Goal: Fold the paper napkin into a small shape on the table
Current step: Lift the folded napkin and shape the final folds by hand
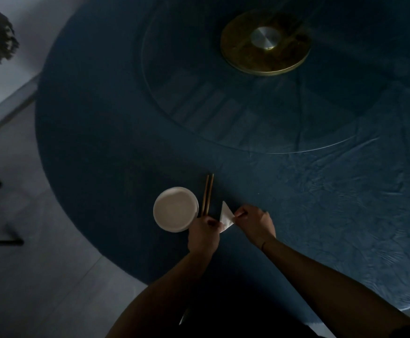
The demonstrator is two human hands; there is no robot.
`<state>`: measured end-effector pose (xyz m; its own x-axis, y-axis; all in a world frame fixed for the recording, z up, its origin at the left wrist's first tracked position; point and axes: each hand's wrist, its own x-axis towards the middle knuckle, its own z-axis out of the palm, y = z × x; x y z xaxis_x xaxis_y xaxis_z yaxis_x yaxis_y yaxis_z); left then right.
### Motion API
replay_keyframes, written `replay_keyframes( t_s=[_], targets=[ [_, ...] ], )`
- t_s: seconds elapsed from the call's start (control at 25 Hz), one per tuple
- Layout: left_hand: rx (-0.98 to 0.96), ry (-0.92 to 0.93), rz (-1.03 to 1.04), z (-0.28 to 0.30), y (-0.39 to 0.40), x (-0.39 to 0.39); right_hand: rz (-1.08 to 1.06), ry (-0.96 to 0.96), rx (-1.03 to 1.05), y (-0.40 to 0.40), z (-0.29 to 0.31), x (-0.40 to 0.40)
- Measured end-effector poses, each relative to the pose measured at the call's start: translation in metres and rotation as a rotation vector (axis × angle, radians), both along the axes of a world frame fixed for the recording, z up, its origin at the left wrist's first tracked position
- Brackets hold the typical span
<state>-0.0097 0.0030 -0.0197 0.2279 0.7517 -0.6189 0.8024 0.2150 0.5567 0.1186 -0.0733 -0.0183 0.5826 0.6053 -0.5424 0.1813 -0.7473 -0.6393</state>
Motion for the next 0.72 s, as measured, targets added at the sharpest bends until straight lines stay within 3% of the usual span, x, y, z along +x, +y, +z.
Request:
replay_keyframes(
  t_s=[0.44, 0.6, 0.72],
  targets=[
    [0.264, 0.136, -0.242, 0.003, -0.003, -0.001, 0.1, -0.151, -0.018, 0.0, -0.001, -0.004],
    [0.541, 0.087, -0.539, 0.0, -0.005, -0.007, 0.343, -0.378, 0.108, -0.003, -0.002, -0.005],
    [0.611, 0.056, -0.704, -0.005, -0.001, -0.013, 0.481, -0.513, 0.094, -0.005, -0.004, 0.0]
  ],
)
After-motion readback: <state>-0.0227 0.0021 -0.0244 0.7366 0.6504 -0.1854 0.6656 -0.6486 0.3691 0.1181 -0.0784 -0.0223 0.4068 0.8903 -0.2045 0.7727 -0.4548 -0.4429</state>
